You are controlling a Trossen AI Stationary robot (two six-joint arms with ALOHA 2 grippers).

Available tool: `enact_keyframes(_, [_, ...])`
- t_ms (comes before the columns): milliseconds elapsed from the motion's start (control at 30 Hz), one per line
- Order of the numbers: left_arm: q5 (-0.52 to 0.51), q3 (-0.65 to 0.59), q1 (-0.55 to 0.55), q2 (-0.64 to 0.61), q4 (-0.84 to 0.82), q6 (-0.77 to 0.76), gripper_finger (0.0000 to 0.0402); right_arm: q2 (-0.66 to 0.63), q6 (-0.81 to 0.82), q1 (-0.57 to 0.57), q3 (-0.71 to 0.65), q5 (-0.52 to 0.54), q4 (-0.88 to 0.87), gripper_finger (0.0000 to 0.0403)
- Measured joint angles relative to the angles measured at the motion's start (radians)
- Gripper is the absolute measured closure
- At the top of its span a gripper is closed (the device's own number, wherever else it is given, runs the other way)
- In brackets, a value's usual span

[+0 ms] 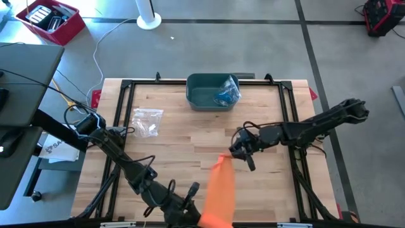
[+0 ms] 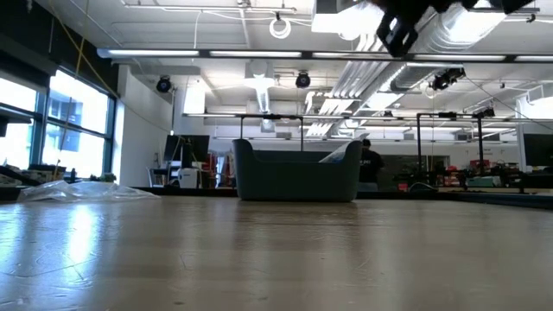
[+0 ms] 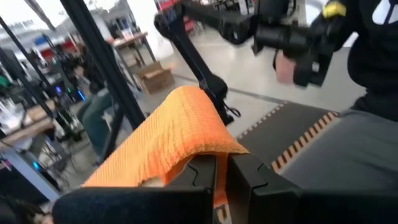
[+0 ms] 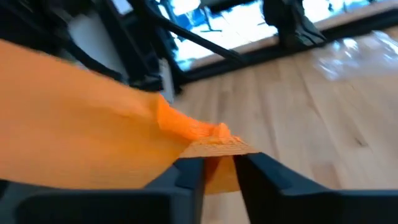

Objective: Roll bandage
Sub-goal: Roll the orange bandage

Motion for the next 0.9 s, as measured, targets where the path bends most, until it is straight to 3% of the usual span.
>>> enact_keyframes(200, [-0.001, 0.000, 0.002, 0.000, -0.046, -0.063, 0.0396, -0.001, -0.007, 0.000, 0.079, -0.053, -0.008, 0.0241])
enact_keyframes(333, [-0.003, 0.000, 0.002, 0.000, -0.053, -0.072, 0.0396, -0.001, 0.016, 0.000, 0.094, -0.025, -0.021, 0.0202])
enact_keyframes(500, [-0.020, 0.000, 0.003, 0.000, -0.058, -0.081, 0.0396, 0.001, 0.075, 0.000, 0.090, 0.111, -0.047, 0.0193])
enact_keyframes(633, [-0.037, 0.000, 0.003, 0.000, -0.075, -0.107, 0.0396, 0.014, 0.087, 0.000, 0.090, 0.126, -0.088, 0.0192])
enact_keyframes(900, [-0.042, 0.000, 0.003, 0.001, -0.074, -0.108, 0.0396, 0.058, 0.050, 0.002, 0.089, -0.052, -0.052, 0.0190])
